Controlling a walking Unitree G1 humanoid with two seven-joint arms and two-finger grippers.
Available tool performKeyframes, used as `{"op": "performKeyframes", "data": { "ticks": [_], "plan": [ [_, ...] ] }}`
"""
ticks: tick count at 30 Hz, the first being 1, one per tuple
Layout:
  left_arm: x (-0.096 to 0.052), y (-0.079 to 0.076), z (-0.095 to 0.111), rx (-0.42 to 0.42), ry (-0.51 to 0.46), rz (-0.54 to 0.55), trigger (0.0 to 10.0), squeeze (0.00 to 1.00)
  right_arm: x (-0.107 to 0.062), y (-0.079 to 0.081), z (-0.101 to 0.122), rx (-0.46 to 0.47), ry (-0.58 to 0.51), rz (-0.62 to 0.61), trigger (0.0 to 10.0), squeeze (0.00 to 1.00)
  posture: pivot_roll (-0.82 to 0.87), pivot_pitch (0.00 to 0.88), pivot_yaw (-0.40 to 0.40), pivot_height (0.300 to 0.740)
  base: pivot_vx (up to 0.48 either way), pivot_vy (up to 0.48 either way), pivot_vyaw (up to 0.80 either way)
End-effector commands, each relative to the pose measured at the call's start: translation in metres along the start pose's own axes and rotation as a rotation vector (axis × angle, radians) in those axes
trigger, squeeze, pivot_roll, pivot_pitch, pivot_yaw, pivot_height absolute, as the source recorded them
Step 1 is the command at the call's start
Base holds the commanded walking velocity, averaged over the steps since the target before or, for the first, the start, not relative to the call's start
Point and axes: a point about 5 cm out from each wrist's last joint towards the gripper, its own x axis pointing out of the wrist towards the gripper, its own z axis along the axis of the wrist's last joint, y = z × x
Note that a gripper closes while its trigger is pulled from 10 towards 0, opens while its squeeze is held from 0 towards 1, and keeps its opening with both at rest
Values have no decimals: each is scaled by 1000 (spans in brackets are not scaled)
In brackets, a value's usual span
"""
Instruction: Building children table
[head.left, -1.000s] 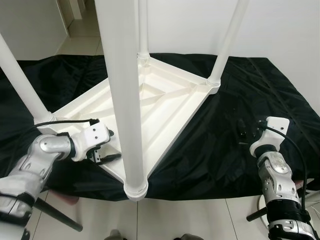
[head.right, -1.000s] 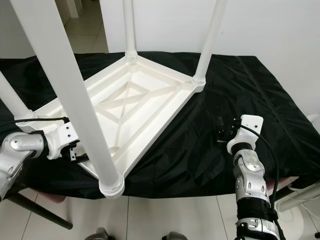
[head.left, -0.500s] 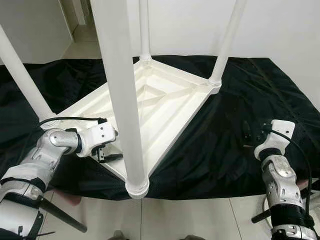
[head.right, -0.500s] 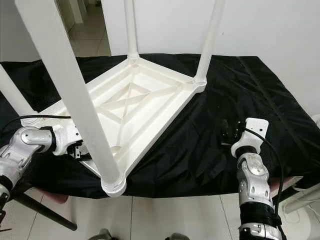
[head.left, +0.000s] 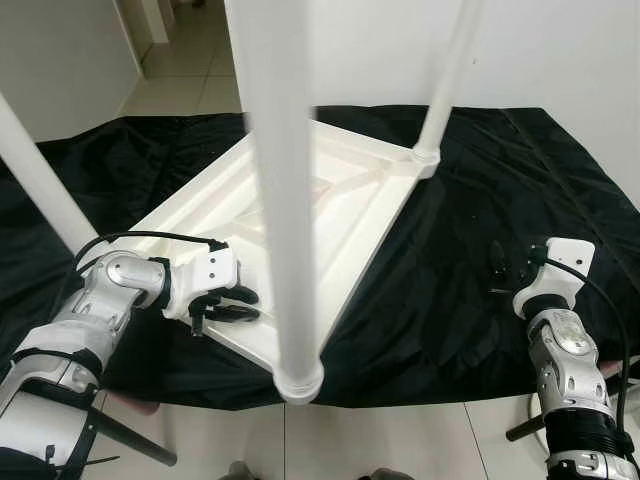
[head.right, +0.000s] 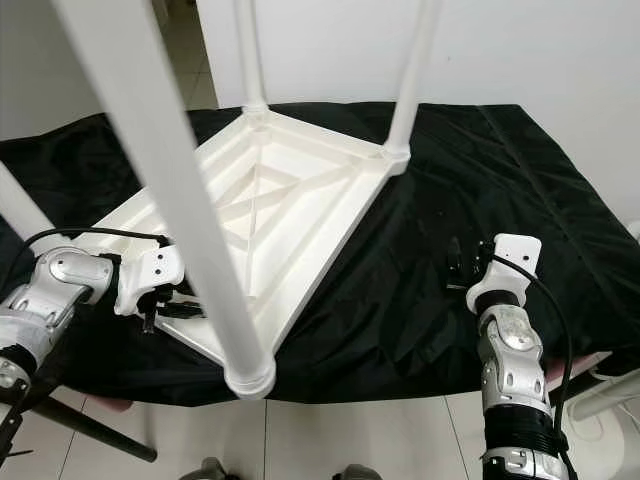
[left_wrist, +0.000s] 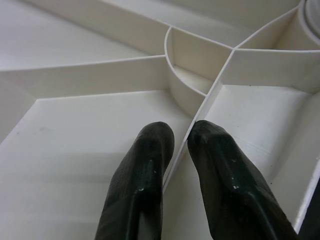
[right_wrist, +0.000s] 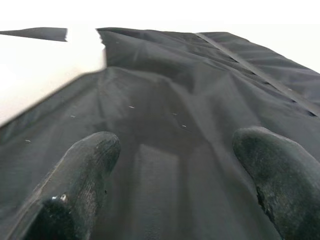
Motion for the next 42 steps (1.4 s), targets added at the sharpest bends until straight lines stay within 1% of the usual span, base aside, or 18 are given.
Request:
{"op": "performKeyframes", "data": {
  "ticks": [1, 5, 10, 12, 14, 15, 19, 20, 28, 29, 31, 32, 35, 36, 37, 40, 41, 42],
  "plan": [
    [-2, -1, -6, -77, -27, 36, 1686, 0, -1, -1, -1, -6, 13, -2, 10000, 0, -109, 33, 48, 740, 0, 0, 0],
    [0, -1, -5, -84, -44, 41, 1765, 0, -2, 0, -1, -7, 13, -2, 10000, 0, -109, 39, 50, 740, 0, 0, 0],
    [16, -3, 4, -104, -138, 81, 1961, 0, -5, -1, 1, -8, -3, -18, 10000, 0, -121, 52, 63, 740, 0, 0, 0],
    [16, -3, 4, -104, -138, 81, 1961, 0, -5, -1, 1, -8, -3, -18, 10000, 0, -121, 52, 63, 740, 0, 0, 0],
    [20, -2, 7, -108, -157, 97, 1569, 0, -5, -1, 2, -4, -12, -23, 10000, 0, -125, 49, 70, 740, 0, 0, 0],
    [25, 0, 13, -116, -193, 117, 627, 0, -8, 1, 3, 6, -33, -12, 10000, 0, -128, 49, 74, 740, 0, 0, 0],
    [29, 3, 19, -123, -229, 136, 471, 0, -10, 3, 5, 15, -48, -2, 10000, 0, -132, 46, 78, 740, 0, 0, 0],
    [32, 4, 25, -129, -260, 143, 0, 0, -12, 4, 6, 19, -57, 5, 10000, 0, -132, 45, 83, 740, 0, 0, 0],
    [42, -10, 45, -125, -360, 136, 39, 0, -14, 6, 9, 14, -77, 34, 10000, 0, -132, 39, 86, 740, 0, 0, 0],
    [43, -15, 49, -114, -371, 123, 10000, 0, -15, 11, 12, 17, -87, 90, 10000, 0, -132, 39, 86, 740, 0, 0, 0],
    [42, -17, 51, -118, -380, 114, 10000, 0, -17, 18, 15, 41, -89, 162, 10000, 0, -125, 45, 77, 740, 0, 0, 0],
    [38, -18, 53, -123, -390, 99, 10000, 0, -19, 23, 17, 53, -90, 231, 10000, 957, -125, 45, 77, 740, 0, 0, 0],
    [33, -18, 54, -132, -396, 86, 10000, 39, -22, 27, 19, 77, -85, 293, 10000, 1000, -125, 45, 77, 740, 0, 0, 0],
    [27, -17, 54, -139, -400, 80, 10000, 631, -25, 30, 23, 98, -86, 353, 10000, 1000, -123, 47, 74, 740, 0, 0, 0],
    [17, -16, 54, -132, -397, 77, 10000, 1000, -30, 32, 30, 91, -98, 423, 10000, 1000, -118, 51, 70, 740, 0, 0, 0],
    [11, -16, 54, -126, -394, 76, 10000, 1000, -33, 33, 34, 84, -107, 469, 10000, 1000, -118, 51, 70, 740, 0, 0, 0],
    [1, -17, 54, -132, -396, 82, 10000, 0, -39, 33, 38, 72, -98, 551, 10000, 1000, -118, 56, 74, 740, 0, 0, 0],
    [-7, -18, 55, -135, -402, 91, 10000, 0, -45, 33, 41, 52, -88, 618, 10000, 1000, -117, 58, 76, 740, 0, 0, 0]
  ]
}}
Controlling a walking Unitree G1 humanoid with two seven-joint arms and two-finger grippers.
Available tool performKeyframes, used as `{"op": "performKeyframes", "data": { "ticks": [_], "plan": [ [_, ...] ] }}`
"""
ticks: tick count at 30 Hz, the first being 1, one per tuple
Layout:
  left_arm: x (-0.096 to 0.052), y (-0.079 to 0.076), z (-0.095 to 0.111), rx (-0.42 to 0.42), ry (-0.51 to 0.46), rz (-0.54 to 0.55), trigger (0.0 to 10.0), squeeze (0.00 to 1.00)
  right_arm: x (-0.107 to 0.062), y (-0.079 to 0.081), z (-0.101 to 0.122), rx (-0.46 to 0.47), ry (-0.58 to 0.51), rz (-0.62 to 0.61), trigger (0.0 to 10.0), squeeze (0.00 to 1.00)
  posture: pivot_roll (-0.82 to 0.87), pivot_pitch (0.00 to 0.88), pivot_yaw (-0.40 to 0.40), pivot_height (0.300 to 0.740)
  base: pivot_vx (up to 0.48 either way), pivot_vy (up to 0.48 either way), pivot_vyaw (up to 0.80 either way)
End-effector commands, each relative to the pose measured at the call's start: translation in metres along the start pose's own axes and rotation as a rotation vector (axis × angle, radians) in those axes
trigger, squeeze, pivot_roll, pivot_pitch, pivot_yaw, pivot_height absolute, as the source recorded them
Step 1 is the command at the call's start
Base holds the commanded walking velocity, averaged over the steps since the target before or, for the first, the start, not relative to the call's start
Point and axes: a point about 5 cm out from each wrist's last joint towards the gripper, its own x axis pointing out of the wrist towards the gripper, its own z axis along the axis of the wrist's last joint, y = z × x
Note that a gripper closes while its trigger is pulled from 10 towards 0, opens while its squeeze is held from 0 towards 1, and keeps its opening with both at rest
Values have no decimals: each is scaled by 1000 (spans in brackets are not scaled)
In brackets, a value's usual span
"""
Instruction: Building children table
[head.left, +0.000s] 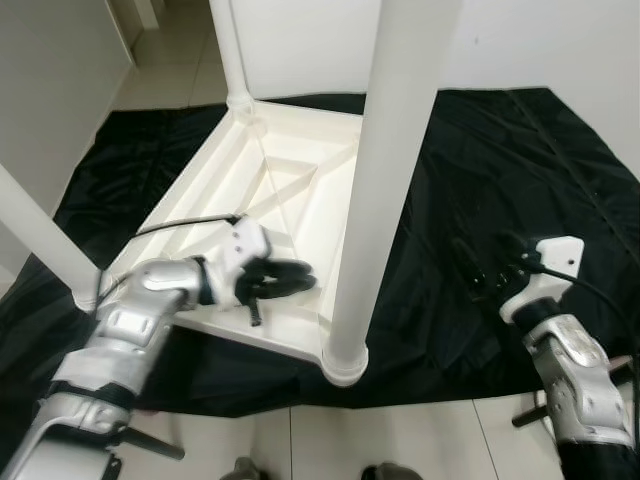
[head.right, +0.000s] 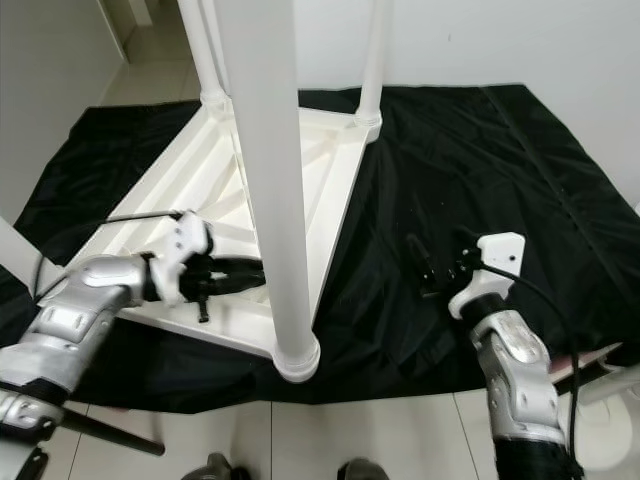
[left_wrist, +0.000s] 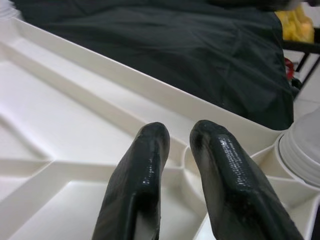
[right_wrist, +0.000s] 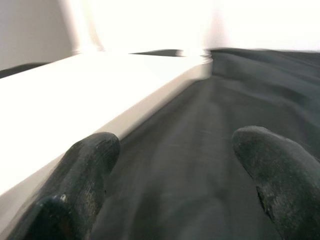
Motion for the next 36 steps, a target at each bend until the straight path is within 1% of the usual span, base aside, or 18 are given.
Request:
{"op": "performKeyframes", "data": {
  "ticks": [1, 3, 4, 5, 7, 9, 12, 13, 14, 15, 19, 21, 22, 24, 26, 27, 31, 36],
  "plan": [
    [-10, -6, 5, -17, -10, -81, 10000, 0, -4, 9, 4, 14, 17, 115, 10000, 1000, -117, 58, 76, 740, 0, 0, 0],
    [-15, -7, 8, -6, -9, -52, 10000, 0, -7, 12, 7, -4, 27, 158, 10000, 1000, -111, 63, 77, 740, 0, 0, 0],
    [-19, -7, 11, 17, -10, -8, 10000, 0, -9, 15, 9, -8, 40, 210, 10000, 0, -108, 68, 78, 740, 0, 0, 0],
    [-22, -7, 13, 33, -10, 22, 10000, 0, -11, 17, 10, -7, 48, 246, 10000, 0, -108, 68, 78, 740, 0, 0, 0],
    [-22, -7, 13, 33, -10, 22, 10000, 0, -11, 17, 10, -7, 48, 246, 10000, 0, -108, 68, 78, 740, 0, 0, 0],
    [-27, -8, 16, 30, 10, 78, 10000, 0, -14, 24, 12, -16, 63, 326, 10000, 0, -99, 72, 74, 740, 0, 0, 0],
    [-29, -8, 17, 24, 19, 90, 10000, 0, -15, 26, 13, -16, 67, 348, 10000, 0, -99, 72, 74, 740, 0, 0, 0],
    [-32, -10, 18, 12, 21, 101, 10000, 0, -16, 32, 16, -12, 71, 408, 10000, 0, -92, 75, 73, 740, 0, 0, 0],
    [-36, -13, 21, 11, 19, 124, 10000, 0, -18, 42, 20, 8, 89, 515, 10000, 0, -80, 77, 68, 740, 0, 0, 0],
    [-36, -13, 21, 11, 19, 124, 10000, 0, -18, 42, 20, 8, 89, 515, 10000, 0, -80, 77, 68, 740, 0, 0, 0],
    [-40, -13, 26, -17, 11, 164, 10000, 0, -24, 61, 28, 9, 124, 743, 10000, 0, -61, 74, 62, 740, 0, 0, 0],
    [-41, -14, 27, -12, 11, 165, 10000, 0, -25, 62, 29, 10, 129, 768, 10000, 0, -61, 74, 62, 740, 0, 0, 0],
    [-41, -14, 29, 7, 7, 178, 10000, 0, -25, 66, 32, 16, 139, 826, 10000, 0, -61, 74, 62, 740, 0, 0, 0],
    [-41, -14, 29, 11, 6, 182, 10000, 0, -26, 66, 32, 17, 141, 838, 10000, 0, -61, 74, 62, 740, 0, 0, 0],
    [-42, -16, 27, -5, 14, 179, 10000, 0, -27, 70, 32, 21, 153, 882, 10000, 0, -38, 62, 46, 740, 0, 0, 0],
    [-42, -17, 25, -6, 27, 177, 10000, 1000, -28, 73, 31, 26, 166, 920, 10000, 0, -33, 59, 41, 740, 0, 0, 0],
    [-44, -22, 22, -23, 50, 170, 10000, 1000, -30, 79, 30, 33, 184, 994, 10000, 0, -21, 56, 34, 740, 0, 0, 0],
    [-46, -26, 24, -64, 38, 144, 10000, 1000, -27, 83, 29, 40, 182, 1015, 10000, 0, -16, 56, 31, 740, 0, 0, 0]
  ]
}}
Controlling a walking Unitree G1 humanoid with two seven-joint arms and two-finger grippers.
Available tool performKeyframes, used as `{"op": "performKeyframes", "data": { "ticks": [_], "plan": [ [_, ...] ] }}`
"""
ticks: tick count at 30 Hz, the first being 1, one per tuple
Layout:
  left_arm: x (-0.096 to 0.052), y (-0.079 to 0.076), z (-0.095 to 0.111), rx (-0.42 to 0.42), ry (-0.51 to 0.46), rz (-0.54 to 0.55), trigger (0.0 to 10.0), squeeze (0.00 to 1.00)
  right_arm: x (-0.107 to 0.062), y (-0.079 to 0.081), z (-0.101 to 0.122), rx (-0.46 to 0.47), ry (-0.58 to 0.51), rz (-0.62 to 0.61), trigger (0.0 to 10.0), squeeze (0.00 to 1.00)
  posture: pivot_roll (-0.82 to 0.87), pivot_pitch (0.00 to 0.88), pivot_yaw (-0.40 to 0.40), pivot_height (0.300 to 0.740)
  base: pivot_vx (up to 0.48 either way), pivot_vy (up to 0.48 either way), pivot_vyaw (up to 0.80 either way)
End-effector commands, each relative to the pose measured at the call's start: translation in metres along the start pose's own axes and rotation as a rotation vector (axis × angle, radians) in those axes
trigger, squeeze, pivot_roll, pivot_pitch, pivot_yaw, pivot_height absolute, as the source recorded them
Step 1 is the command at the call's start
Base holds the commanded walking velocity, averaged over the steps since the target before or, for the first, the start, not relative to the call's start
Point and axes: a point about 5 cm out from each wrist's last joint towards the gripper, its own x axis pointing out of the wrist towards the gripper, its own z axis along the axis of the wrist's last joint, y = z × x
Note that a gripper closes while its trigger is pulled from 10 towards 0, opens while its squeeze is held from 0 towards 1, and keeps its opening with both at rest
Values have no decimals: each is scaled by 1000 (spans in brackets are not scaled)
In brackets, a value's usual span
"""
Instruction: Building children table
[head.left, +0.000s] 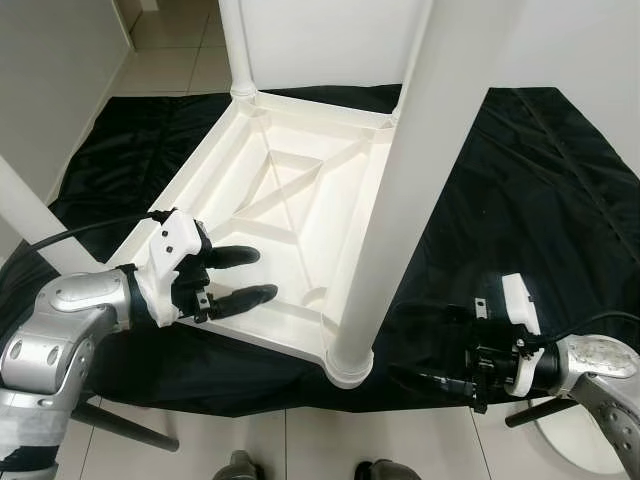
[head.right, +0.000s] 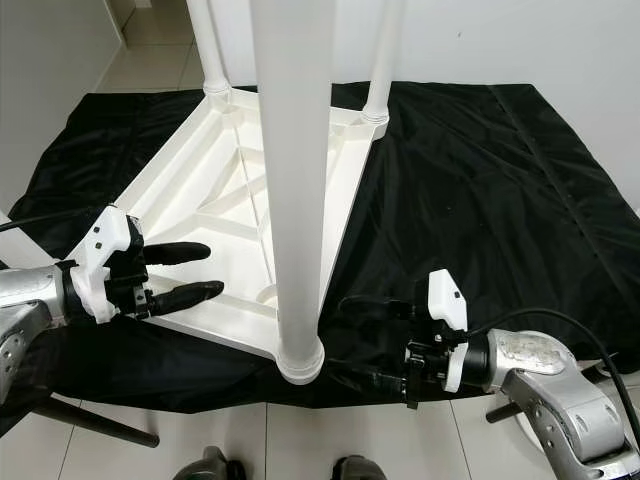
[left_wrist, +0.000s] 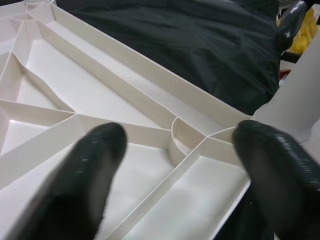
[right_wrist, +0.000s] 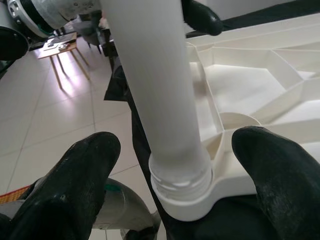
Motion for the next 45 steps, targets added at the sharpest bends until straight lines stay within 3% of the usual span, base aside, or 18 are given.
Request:
{"op": "performKeyframes", "data": {
  "ticks": [1, 4, 5, 6, 7, 16, 17, 18, 20, 25, 31, 39, 42, 45],
  "plan": [
    [-4, 3, 1, -9, 3, 83, 10000, 1000, 5, 2, 2, -4, -8, 36, 10000, 0, -12, 56, 30, 740, 0, 0, 0],
    [-5, 3, 1, 0, 16, 97, 10000, 1000, 10, 1, 2, -7, -15, 47, 10000, 0, -8, 57, 25, 740, 0, 0, 0],
    [-5, 3, 0, 24, 33, 122, 10000, 702, 16, 0, 1, -5, -26, 51, 10000, 0, -6, 57, 23, 740, 0, 0, 0],
    [-5, 3, 0, 24, 33, 122, 10000, 702, 16, 0, 1, -5, -26, 51, 10000, 0, -6, 57, 23, 740, 0, 0, 0],
    [-5, 3, -1, 33, 43, 137, 10000, 0, 23, -3, 1, -8, -39, 38, 10000, 0, -2, 56, 17, 740, 0, 0, 0],
    [-7, -2, -1, 23, 36, 140, 10000, 0, 40, -3, -2, 0, -84, 20, 10000, 0, 22, 60, -2, 740, 0, 0, 0],
    [-8, -7, 0, 5, 21, 119, 1804, 0, 46, -3, -3, 8, -103, 15, 10000, 0, 27, 61, -3, 740, 0, 0, 0],
    [-8, -9, 0, 6, 31, 133, 9490, 0, 53, -3, -4, 19, -128, 11, 10000, 0, 40, 62, -10, 740, 0, 0, 0],
    [-8, -12, -1, 9, 37, 136, 10000, 0, 62, -4, -4, 22, -153, 4, 10000, 0, 49, 57, -24, 740, 0, 0, 0],
    [-8, -14, -3, 15, 52, 163, 10000, 0, 80, -6, -3, 32, -200, -29, 10000, 0, 66, 58, -36, 740, 0, 0, 0],
    [-9, -18, -4, 4, 46, 176, 10000, 0, 85, -4, -3, 39, -226, -55, 10000, 0, 69, 63, -50, 740, 0, 0, 0],
    [-7, -26, -9, -42, 25, 177, 10000, 0, 72, -19, -5, -14, -238, -241, 10000, 0, 53, 58, -57, 740, 0, 0, 0],
    [0, -29, -11, -54, 8, 167, 10000, 0, 50, -38, -11, -39, -239, -408, 10000, 0, 30, 43, -46, 740, 0, 0, 0],
    [5, -31, -11, -61, -2, 158, 10000, 0, 38, -46, -16, -42, -218, -469, 10000, 0, 30, 43, -46, 740, 0, 0, 0]
  ]
}}
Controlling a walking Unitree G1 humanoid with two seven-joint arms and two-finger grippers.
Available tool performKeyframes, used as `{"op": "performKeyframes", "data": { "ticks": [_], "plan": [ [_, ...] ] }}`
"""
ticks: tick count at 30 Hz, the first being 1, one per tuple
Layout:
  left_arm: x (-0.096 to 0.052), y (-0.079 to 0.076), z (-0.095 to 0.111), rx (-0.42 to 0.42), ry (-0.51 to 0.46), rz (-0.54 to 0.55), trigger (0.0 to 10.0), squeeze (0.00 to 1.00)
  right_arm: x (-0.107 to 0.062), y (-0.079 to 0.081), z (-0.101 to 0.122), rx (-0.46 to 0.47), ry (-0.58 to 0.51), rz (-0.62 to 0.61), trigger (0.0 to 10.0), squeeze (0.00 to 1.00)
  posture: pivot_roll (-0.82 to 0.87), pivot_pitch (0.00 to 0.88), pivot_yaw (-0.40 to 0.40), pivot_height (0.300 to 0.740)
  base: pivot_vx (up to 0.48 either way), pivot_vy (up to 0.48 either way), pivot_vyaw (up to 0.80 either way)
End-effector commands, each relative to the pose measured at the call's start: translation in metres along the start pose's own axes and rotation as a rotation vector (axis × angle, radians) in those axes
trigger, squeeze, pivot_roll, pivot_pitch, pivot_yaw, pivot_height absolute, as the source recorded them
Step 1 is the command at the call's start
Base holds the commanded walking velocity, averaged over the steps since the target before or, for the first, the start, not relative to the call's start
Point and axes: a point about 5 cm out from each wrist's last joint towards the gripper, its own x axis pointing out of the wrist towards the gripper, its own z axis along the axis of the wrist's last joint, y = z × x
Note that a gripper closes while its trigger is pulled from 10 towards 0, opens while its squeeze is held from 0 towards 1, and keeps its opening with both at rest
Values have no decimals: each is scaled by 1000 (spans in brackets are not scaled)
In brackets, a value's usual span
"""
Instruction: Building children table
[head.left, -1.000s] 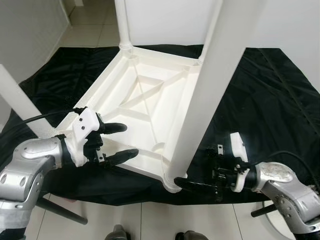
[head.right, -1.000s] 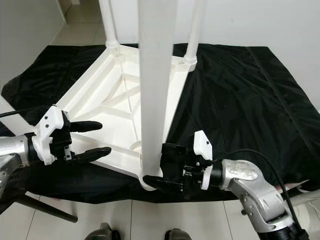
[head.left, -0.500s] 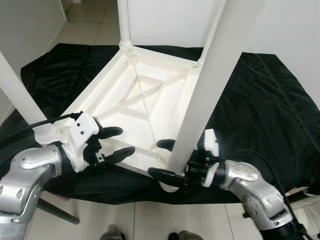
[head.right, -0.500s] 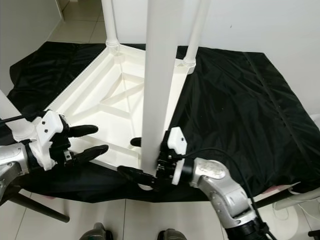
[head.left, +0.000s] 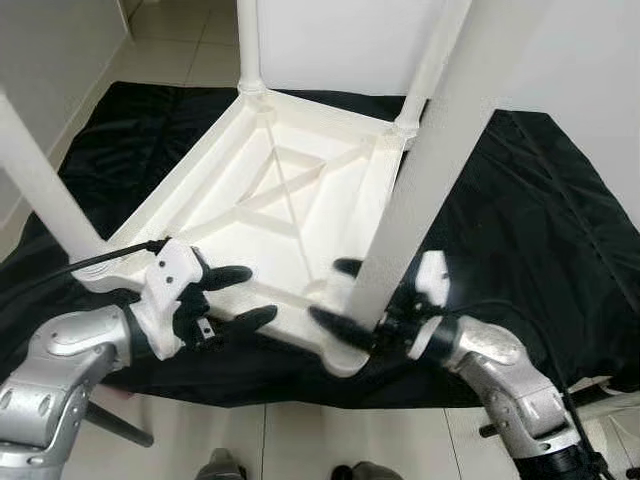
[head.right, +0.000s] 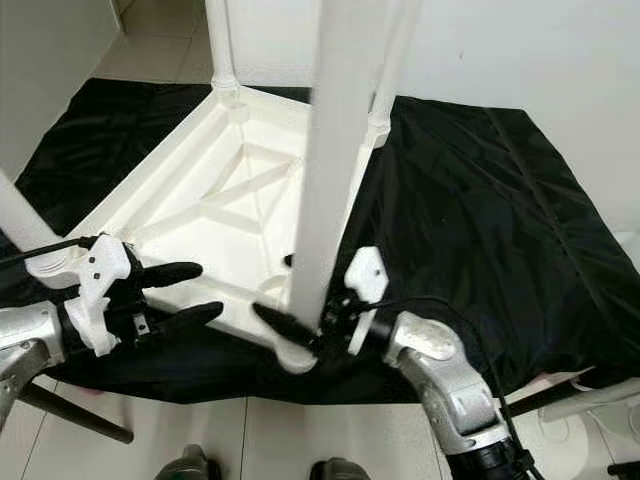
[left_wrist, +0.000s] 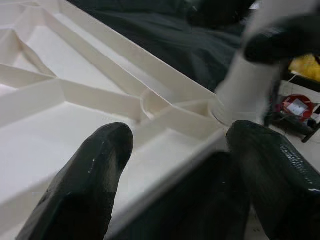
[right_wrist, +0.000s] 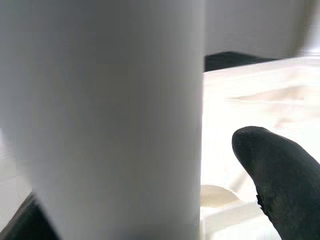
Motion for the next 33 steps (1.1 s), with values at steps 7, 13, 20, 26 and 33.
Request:
{"op": "performKeyframes", "data": {
  "ticks": [7, 13, 20, 26, 33],
  "plan": [
    [11, -4, -2, -14, -12, 23, 10000, 0, -26, -35, -4, -46, 49, -187, 10000, 0, 6, 41, -30, 740, 0, 0, 0],
    [21, -11, -4, -16, -20, -18, 10000, 0, -44, -50, -5, -72, 66, -259, 10000, 0, -8, 41, -25, 740, 0, 0, 0],
    [30, -17, -7, -26, -28, -40, 10000, 0, -68, -60, -16, -114, 148, -332, 10000, 0, -19, 45, -23, 740, 0, 0, 0],
    [41, -17, -1, -13, -60, -57, 10000, 0, -78, -67, -20, -129, 166, -405, 10000, 0, -43, 52, 0, 740, 0, 0, 0],
    [52, -18, 6, 20, -81, -67, 10000, 0, -78, -67, -16, -95, 149, -372, 10000, 0, -63, 50, 19, 740, 0, 0, 0]
  ]
}}
